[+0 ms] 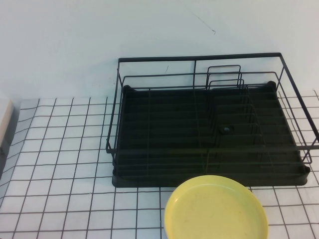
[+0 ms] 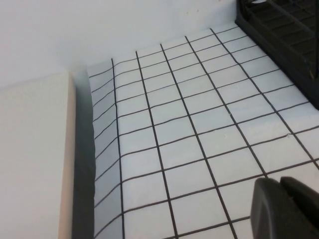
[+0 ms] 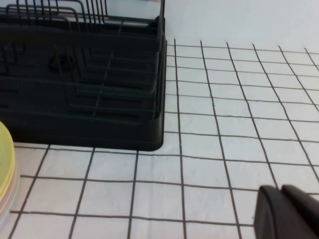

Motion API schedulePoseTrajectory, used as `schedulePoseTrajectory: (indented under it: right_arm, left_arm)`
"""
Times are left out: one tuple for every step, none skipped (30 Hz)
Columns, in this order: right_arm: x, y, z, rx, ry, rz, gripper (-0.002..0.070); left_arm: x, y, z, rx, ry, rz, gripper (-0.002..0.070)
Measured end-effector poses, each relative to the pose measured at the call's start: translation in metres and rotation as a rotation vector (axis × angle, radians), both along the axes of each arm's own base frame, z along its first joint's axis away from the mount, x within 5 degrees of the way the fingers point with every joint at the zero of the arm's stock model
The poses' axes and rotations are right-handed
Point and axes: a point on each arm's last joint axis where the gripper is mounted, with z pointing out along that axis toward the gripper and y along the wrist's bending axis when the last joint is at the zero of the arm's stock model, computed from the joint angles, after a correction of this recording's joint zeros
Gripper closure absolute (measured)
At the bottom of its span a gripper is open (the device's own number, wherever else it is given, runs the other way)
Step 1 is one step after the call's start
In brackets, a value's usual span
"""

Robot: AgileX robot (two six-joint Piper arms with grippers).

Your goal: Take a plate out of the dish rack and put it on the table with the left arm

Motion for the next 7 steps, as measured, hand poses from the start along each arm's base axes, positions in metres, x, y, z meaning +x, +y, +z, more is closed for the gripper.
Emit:
schedulePoseTrajectory:
  right_arm:
    - [0.0000,0.0000,0.0000,0.000,0.000,0.000,0.0678]
    - [0.0000,0.0000,0.0000,0.000,0.000,0.000,0.0678]
    - [0.0000,0.0000,0.0000,0.000,0.000,0.000,0.0678]
    - [0.0000,0.0000,0.0000,0.000,0.000,0.000,0.0678]
    - [0.0000,0.0000,0.0000,0.000,0.000,0.000,0.0678]
    - [0.0000,0.0000,0.0000,0.000,0.000,0.000,0.0678]
    - [0.0000,0.0000,0.0000,0.000,0.000,0.000,0.0678]
  left_arm:
    - [0.0000,0.0002,-0.0002,-0.016,0.003,0.009,0.0677]
    - [0.0000,0.0002,0.0004,-0.039,0.004,0.017,0.0677]
    - [-0.0001,0.0001,0.0003,-0.054,0.007,0.020,0.0677]
    - [-0.0001,0.0001,0.0003,-0.065,0.008,0.023,0.0677]
    - [-0.0001,0.0001,0.0003,-0.072,0.008,0.025,0.0677]
    - [-0.0001,0.0000,0.0003,-0.079,0.009,0.026,0.0677]
    - [-0.0001,0.0000,0.0002,-0.081,0.010,0.026,0.0677]
